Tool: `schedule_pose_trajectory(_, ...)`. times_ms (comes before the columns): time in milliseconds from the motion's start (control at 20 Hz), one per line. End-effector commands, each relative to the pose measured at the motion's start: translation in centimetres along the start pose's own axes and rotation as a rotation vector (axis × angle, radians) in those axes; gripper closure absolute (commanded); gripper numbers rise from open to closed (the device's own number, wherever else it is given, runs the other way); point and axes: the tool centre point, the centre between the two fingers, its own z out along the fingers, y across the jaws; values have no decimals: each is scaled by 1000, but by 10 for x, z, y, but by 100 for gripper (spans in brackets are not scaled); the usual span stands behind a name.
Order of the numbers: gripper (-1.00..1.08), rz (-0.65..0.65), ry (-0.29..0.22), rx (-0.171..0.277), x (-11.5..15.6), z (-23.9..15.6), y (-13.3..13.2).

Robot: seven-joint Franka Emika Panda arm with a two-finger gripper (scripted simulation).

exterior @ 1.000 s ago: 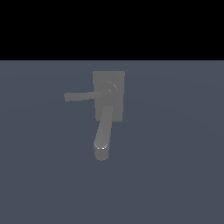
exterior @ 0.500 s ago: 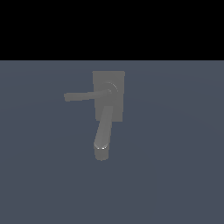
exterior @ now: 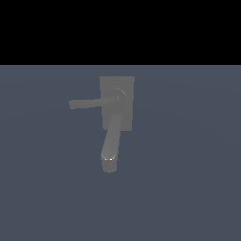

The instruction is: Turn on the faucet by rotating a designated handle.

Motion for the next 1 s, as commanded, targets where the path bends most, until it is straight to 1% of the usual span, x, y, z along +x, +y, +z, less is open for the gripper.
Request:
schedule_pose_trajectory(0, 108, 9, 56, -103, 7, -14, 6)
schedule_pose_trajectory(250, 108, 15, 165, -304, 21, -46, 10)
schedule_pose_trajectory(500, 108, 4, 274, -501, 36, -80, 5)
schedule_pose_trajectory(750, 108, -29, 380, -694, 50, -113, -11)
schedule_pose_trajectory(950, 108, -72, 463, -843, 62, -137, -31)
